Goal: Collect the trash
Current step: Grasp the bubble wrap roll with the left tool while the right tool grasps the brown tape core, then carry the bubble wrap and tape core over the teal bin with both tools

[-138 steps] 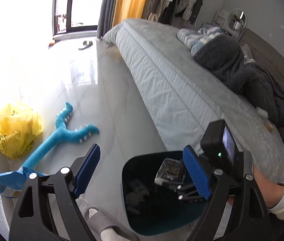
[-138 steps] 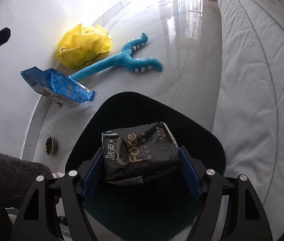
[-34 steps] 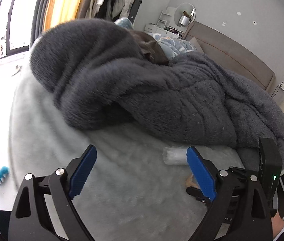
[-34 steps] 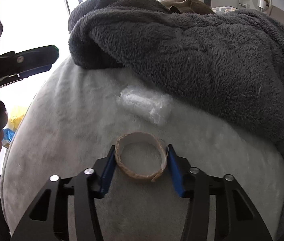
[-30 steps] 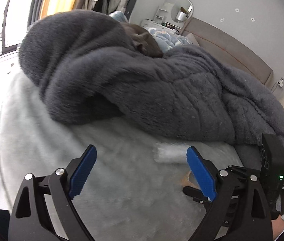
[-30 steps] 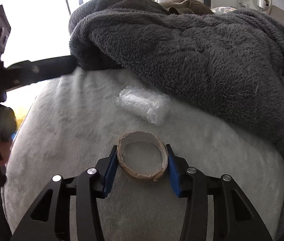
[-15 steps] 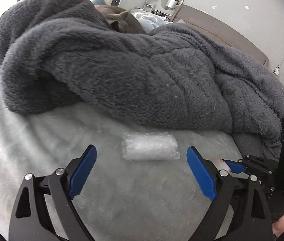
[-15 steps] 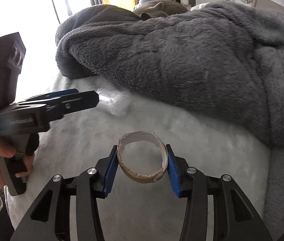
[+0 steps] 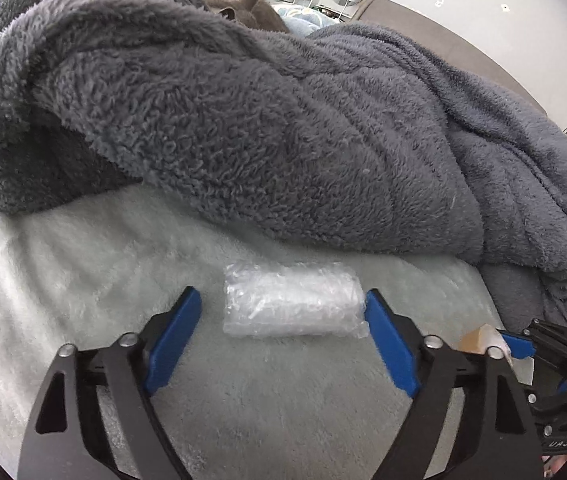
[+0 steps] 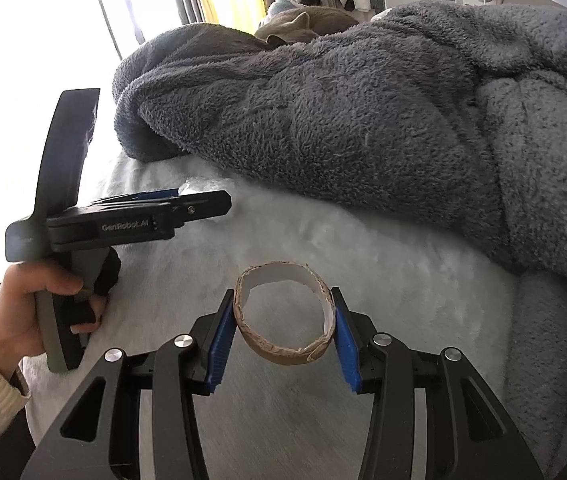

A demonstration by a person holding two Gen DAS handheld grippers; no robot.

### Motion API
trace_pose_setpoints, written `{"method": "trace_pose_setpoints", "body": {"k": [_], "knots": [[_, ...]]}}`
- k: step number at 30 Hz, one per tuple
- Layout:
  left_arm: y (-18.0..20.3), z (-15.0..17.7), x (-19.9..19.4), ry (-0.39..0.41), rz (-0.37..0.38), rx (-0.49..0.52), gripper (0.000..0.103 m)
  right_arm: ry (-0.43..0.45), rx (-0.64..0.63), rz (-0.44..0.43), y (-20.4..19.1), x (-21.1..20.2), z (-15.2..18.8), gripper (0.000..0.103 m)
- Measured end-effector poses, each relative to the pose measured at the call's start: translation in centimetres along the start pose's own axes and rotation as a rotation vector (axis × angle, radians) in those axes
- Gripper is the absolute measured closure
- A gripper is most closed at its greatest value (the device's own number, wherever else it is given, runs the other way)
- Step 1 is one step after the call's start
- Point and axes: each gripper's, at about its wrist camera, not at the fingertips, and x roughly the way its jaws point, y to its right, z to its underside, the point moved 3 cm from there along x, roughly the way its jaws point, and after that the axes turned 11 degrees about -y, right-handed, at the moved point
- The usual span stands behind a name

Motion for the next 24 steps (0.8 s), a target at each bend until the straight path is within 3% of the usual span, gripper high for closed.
{"method": "trace_pose_setpoints", "body": {"k": [2, 6, 13, 24], "knots": [[0.0, 0.1, -0.2, 0.001, 0.001, 0.004, 0.033, 0.001, 0.004, -0.006, 0.1, -0.3, 0.3, 0.057], [0.2, 0.7, -1.2, 0.005, 0.004, 0.040, 0.036, 0.009, 0.017, -0.011, 0.4, -1.1, 0.5, 0.057], [2.0, 2.1, -3.1, 0.028, -0.032, 0.154, 0.037, 0.045, 0.013, -0.031, -0.4, -2.7, 0.3, 0.057], [2.2, 5.5, -7.9, 0.072, -0.082, 0.194, 0.037, 0.085, 0.116, -0.044, -1.0, -4.0, 1.5, 0.057]]}}
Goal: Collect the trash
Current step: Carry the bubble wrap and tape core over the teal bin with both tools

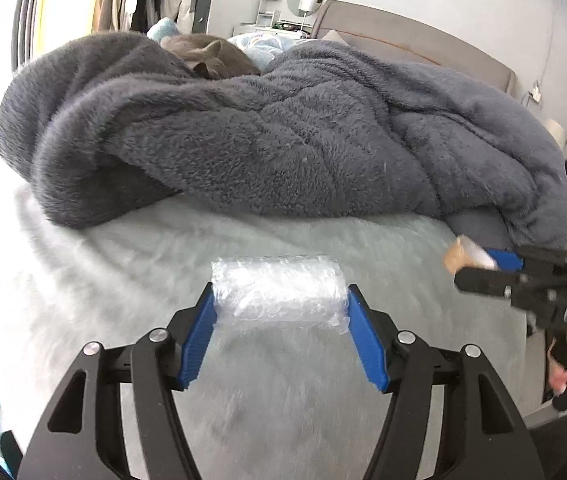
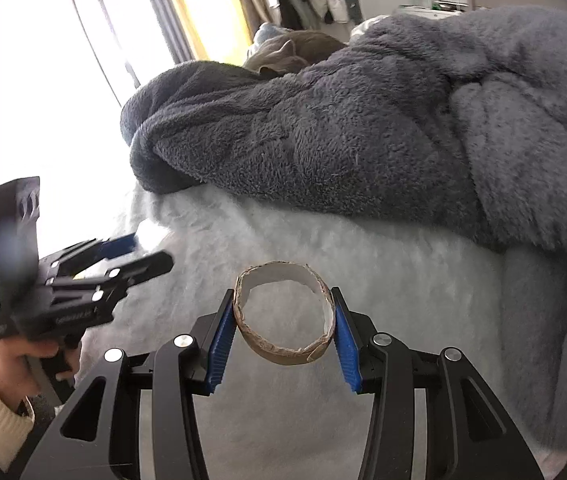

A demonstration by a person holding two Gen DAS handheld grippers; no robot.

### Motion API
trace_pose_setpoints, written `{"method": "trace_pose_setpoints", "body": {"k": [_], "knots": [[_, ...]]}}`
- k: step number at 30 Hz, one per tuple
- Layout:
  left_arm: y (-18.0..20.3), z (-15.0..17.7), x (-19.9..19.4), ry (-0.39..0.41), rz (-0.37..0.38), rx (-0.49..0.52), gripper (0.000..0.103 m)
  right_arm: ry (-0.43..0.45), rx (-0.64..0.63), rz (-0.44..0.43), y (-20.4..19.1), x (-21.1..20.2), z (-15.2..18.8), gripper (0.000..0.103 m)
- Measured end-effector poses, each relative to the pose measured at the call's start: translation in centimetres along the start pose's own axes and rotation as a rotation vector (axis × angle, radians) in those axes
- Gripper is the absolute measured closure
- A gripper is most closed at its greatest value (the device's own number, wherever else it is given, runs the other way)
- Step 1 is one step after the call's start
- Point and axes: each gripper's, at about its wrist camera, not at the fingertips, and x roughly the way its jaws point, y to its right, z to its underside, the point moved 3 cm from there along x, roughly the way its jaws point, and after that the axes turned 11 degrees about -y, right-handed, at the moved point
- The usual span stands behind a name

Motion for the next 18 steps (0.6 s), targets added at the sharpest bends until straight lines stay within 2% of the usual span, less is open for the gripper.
{"method": "trace_pose_setpoints", "body": {"k": [9, 18], "knots": [[-1.6, 4.2, -4.8, 0.014, -0.020, 0.008, 0.037, 0.051, 0.028, -0.006, -4.6, -2.3, 3.0, 0.057], [-5.3, 8.5, -9.0, 0.010, -0.057, -0.037, 0.037, 0.053, 0.014, -0.023, -9.7, -1.8, 4.6, 0.057]]}}
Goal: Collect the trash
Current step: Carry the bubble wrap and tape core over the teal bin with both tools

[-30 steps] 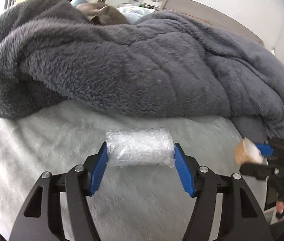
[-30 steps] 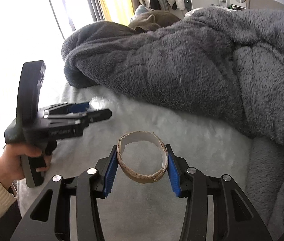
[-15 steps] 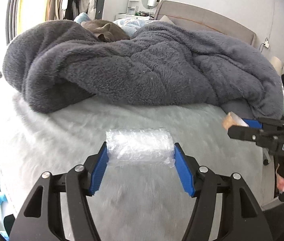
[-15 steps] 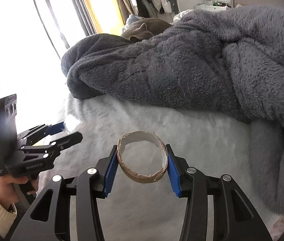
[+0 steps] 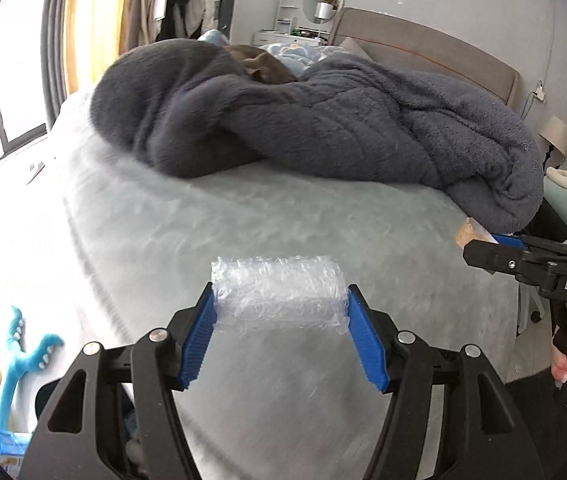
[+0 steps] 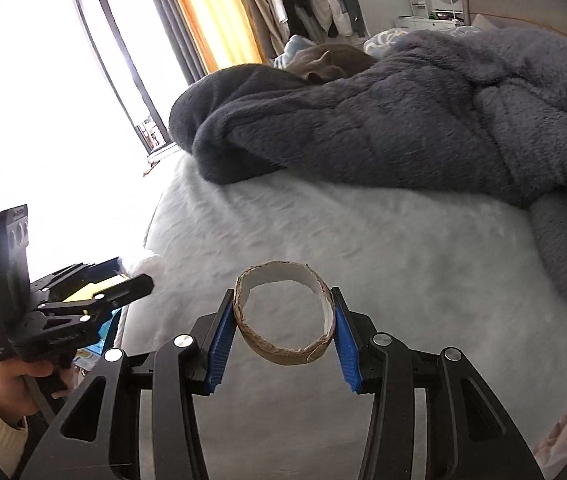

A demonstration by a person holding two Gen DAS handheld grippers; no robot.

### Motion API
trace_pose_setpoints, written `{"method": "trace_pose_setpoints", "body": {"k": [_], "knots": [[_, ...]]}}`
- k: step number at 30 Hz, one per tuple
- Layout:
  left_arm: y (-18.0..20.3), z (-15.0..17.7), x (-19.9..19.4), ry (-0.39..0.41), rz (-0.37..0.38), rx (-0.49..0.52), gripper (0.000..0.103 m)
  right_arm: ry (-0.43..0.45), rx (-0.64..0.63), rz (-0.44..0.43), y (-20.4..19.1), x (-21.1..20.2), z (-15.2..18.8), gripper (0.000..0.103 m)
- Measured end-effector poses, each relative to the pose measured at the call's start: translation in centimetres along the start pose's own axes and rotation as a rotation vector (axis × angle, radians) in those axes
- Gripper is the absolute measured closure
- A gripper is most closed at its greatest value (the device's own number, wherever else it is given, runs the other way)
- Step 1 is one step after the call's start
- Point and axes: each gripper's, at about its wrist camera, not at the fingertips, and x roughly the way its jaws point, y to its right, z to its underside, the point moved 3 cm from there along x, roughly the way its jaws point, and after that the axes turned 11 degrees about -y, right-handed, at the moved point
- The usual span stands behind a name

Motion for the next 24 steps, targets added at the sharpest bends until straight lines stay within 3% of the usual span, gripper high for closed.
{"method": "trace_pose_setpoints", "body": {"k": [5, 14, 24], "knots": [[-3.0, 1.8, -1.2, -0.003, -0.027, -0.050, 0.037, -0.004, -0.041, -0.014, -3.0, 1.0, 0.2, 0.057], [-8.9, 4.7, -2.9, 0.000, -0.142, -0.136, 0.037, -0.021, -0.123, -0.056, -8.5, 3.8, 0.0, 0.057], [-15.7, 8.8, -2.8, -0.102, -0.226, -0.247, 0.037, -0.066, -0.240, -0.126, -15.7, 7.8, -0.4, 0.057]]}}
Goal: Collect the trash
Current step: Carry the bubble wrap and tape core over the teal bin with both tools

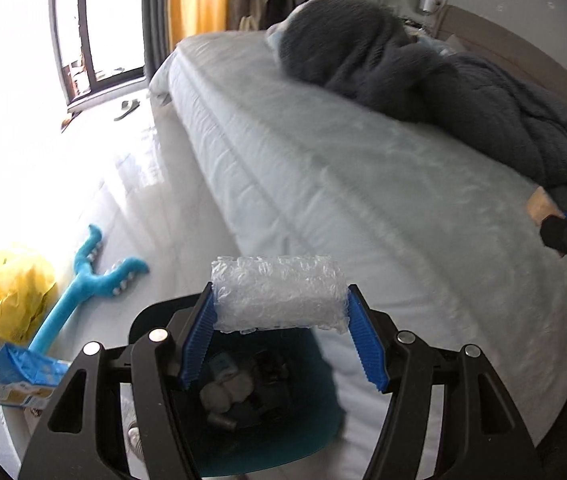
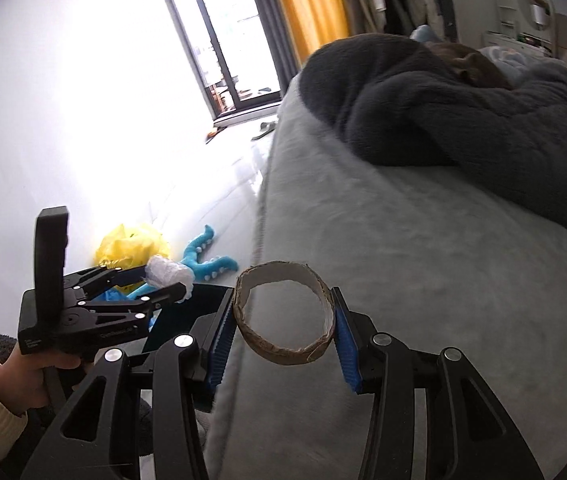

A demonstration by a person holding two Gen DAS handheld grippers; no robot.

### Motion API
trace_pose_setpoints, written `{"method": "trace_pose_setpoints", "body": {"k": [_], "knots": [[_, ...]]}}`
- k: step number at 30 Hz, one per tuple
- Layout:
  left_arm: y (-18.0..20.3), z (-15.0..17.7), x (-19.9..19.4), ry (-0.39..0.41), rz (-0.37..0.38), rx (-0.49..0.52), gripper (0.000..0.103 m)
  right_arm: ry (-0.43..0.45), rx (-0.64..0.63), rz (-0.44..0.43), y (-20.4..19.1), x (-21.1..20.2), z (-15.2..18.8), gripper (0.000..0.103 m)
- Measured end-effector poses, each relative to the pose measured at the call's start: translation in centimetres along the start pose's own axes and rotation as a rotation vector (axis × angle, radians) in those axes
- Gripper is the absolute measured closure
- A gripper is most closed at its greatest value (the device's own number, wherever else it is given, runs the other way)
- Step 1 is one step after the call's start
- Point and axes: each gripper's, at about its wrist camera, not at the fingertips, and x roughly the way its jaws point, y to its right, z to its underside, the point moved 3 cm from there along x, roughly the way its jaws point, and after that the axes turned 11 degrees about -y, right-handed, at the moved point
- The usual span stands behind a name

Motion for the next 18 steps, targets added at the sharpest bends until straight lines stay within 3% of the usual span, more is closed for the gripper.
{"method": "trace_pose_setpoints", "body": {"k": [9, 18], "knots": [[-5.6, 2.8, 3.3, -0.149, -0.011, -0.085, 0.037, -0.050, -0.074, -0.060, -4.5, 4.3, -1.7, 0.057], [-8.3, 5.3, 5.5, -0.295, -0.014, -0.115, 0.037, -0.121, -0.121, -0.089, -8.3, 8.8, -2.0, 0.057]]}}
